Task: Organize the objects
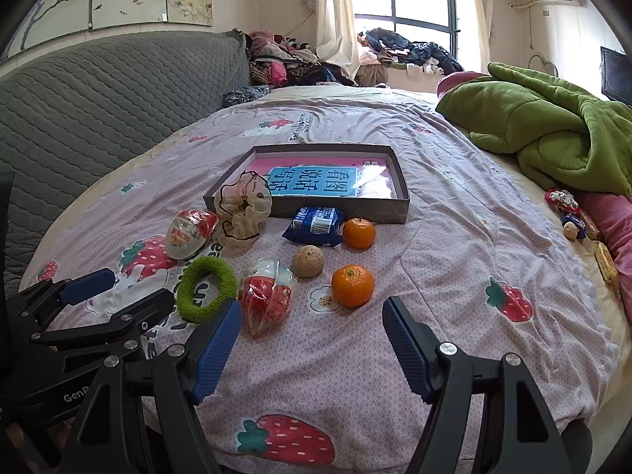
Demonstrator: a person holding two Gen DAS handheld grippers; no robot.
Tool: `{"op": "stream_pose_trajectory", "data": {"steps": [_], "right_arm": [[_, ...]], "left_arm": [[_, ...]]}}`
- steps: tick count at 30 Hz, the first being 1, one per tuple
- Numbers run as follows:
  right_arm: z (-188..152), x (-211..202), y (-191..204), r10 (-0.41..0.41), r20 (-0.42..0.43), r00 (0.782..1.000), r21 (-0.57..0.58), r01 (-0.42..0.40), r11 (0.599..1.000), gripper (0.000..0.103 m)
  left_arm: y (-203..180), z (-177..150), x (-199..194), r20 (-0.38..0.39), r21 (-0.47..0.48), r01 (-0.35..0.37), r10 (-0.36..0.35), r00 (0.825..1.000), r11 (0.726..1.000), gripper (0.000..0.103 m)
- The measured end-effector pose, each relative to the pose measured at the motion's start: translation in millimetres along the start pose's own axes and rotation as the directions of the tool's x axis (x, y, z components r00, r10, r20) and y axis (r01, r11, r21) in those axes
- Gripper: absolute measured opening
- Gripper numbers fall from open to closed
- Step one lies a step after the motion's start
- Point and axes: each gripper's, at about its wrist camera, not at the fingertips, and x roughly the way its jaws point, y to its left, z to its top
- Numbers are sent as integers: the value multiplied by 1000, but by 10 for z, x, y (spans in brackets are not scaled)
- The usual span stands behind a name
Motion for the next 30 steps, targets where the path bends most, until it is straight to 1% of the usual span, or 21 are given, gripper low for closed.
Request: {"op": "stream_pose_trajectory", "data": {"steps": [8,14,21,25,30], "right_arm": [[2,-7,-18,-8,7,1000,3,8,1000,73],[-16,63,-58,-12,-15,1000,8,12,1000,73],[-43,154,-123,-18,-31,999,10,18,1000,73],[-63,232,-197,-17,-42,999,23,18,1000,73],[-106,392,-266,-12,-79,997,22,14,1000,73]], "left_arm": [[36,17,9,1,-7,-4,4,1000,1000,77],[59,-1,86,-21,-14,-9,9,1000,1000,77],[86,-32,236,-53,-18,-13,12,999,1000,77],[135,-42,346,-74,-37,-14,12,997,999,77],[219,-6,495,-90,-60,-24,18,996,998,77]]}}
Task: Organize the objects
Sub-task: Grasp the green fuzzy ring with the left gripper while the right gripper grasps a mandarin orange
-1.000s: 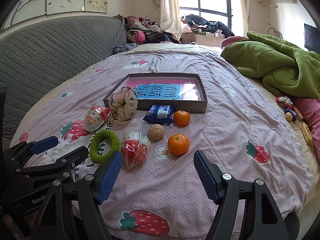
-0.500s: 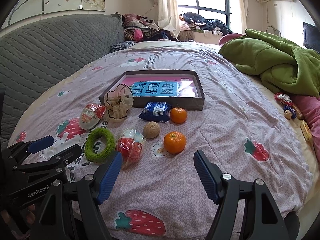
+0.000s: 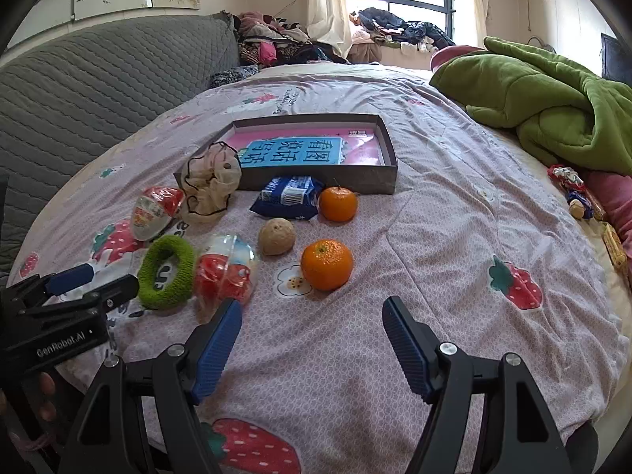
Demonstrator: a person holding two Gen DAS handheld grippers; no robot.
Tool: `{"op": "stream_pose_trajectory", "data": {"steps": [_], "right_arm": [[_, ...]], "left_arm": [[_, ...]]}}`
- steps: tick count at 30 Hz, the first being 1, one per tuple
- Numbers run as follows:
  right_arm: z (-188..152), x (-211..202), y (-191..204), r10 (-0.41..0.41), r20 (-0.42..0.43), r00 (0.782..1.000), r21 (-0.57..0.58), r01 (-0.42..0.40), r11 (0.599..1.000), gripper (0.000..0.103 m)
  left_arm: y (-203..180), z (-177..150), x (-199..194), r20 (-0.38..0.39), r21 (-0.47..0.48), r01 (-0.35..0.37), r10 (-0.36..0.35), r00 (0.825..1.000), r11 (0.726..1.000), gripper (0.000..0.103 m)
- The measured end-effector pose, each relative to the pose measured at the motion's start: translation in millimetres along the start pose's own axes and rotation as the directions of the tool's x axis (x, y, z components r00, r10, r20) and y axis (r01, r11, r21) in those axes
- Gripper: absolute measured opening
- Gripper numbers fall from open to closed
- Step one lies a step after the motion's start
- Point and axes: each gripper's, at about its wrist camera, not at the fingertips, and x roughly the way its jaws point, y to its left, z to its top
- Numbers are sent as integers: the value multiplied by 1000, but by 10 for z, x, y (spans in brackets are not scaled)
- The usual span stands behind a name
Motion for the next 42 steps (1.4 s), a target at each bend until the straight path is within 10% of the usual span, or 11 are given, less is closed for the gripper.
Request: {"op": "stream_pose_trajectory", "data": {"steps": [33,42], "right_arm": [[176,763,-127,-5,-44,999,-54,3,999,58],[159,770,-94,4,-34,999,-69,-6,998,43]], "left_arm": [[-14,162,616,-38,-14,29,-30,999,999,76],[-82,140,575,-12,22,43,-43,999,999,27]]}}
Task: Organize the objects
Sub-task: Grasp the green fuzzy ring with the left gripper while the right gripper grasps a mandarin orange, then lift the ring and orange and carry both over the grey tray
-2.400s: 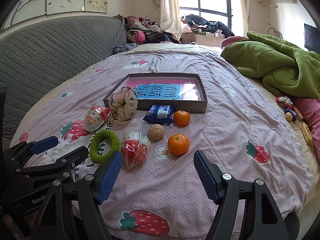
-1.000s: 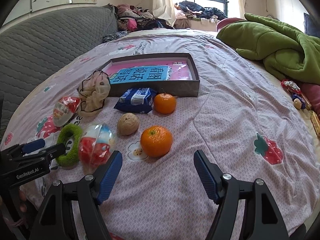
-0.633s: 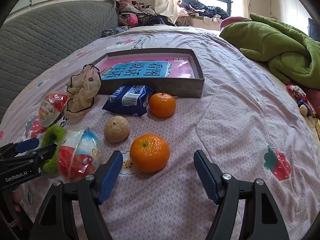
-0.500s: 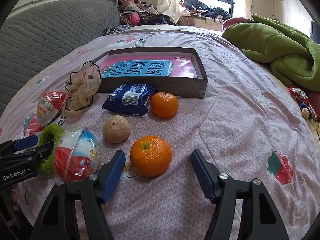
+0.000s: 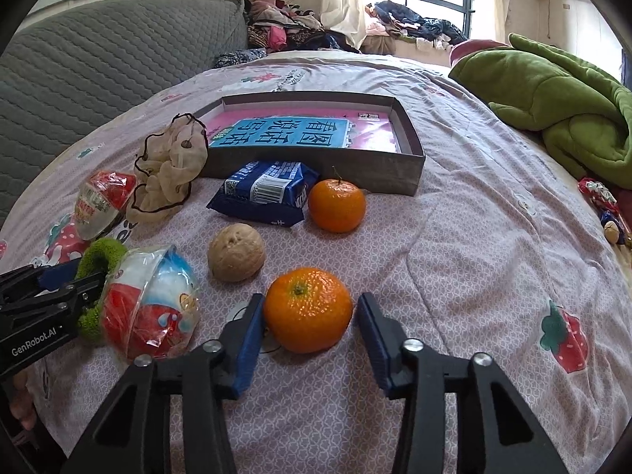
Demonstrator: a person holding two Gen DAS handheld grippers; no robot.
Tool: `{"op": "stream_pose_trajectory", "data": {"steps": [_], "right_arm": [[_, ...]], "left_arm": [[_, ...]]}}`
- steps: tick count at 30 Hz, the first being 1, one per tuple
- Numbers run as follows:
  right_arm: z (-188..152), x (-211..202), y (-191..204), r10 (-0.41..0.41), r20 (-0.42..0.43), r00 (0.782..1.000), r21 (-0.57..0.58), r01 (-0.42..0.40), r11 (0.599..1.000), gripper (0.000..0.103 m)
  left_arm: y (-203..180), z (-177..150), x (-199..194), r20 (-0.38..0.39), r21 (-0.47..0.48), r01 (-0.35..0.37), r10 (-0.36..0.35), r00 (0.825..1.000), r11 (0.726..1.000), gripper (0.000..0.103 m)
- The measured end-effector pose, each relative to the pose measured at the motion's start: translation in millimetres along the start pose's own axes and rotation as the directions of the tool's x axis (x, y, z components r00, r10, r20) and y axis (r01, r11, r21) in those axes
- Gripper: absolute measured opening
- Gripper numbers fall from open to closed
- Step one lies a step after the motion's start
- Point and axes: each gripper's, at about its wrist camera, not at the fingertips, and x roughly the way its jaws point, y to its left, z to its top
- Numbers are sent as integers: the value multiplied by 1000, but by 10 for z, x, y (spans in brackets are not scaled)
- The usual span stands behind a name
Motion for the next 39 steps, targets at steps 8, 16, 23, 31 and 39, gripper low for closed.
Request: {"op": "stream_pose_trajectory", "data": {"steps": [8,16,23,31,39], "right_arm": [[-17,-45,-3,3,11,1000,-5,-3,1000,42],[26,-151,-34,6,31,1000,10,-6,1000,42],[75,-254,-12,5,56,998,3,-6,1000,42],[158,-326,3,9,87,996,-5,-8,1000,42],[356,-359,-11,24,128,991,-19,-22,1000,42]], "left_arm": [[-4,-18,-56,10,11,17,-18,1000,1000,12],[-37,20,-245,54,25,21,-23,998,999,12],[-83,60,-363,81,35,19,-22,996,999,12],[-142,164,-464,120,46,21,-27,992,999,12],[-178,322,-501,155,49,13,-21,988,999,12]]}}
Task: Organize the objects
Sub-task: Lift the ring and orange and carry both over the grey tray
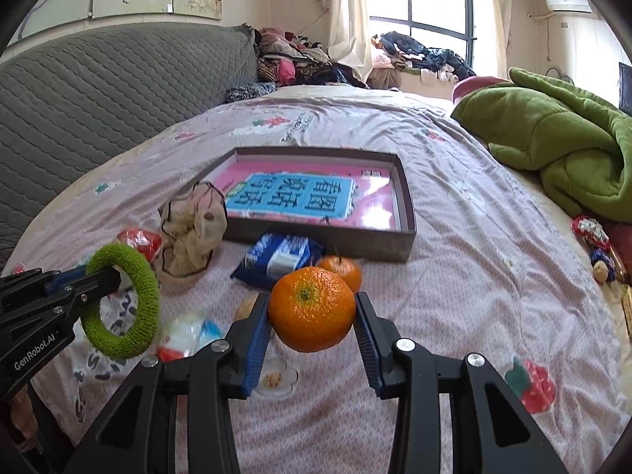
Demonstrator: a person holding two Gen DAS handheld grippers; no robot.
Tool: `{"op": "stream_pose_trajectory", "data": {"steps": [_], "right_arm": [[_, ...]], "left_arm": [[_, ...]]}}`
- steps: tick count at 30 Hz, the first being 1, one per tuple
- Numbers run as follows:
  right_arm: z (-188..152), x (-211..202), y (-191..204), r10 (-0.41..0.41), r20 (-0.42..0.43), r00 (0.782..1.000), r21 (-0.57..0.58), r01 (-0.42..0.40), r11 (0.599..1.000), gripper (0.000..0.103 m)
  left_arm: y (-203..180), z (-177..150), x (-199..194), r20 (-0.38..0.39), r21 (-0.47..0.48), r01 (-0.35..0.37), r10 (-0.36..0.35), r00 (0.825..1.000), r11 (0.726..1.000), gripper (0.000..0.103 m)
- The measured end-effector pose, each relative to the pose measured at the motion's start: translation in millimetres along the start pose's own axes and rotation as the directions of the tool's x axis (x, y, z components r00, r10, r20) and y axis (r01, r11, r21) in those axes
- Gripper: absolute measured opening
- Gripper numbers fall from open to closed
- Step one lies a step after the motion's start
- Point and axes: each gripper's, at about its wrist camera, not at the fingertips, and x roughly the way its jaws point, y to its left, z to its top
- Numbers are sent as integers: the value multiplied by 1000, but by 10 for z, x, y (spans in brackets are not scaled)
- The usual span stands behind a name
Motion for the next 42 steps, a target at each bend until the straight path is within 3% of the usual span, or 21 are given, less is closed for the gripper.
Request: {"op": "stream_pose_trajectory", "data": {"steps": [14,28,42], "right_arm": [[437,46,-121,5,74,997,-37,-3,999,42],[853,132,-329,1,109,994,-49,4,999,42],[1110,463,-420,-8,94,996,-93,17,996,42]], "left_arm": [[-83,337,80,37,3,8,-8,999,1000,12],[93,903,271,72,-31,-12,14,997,999,12],[171,1303,781,1,-50,-15,15,1000,999,12]]}}
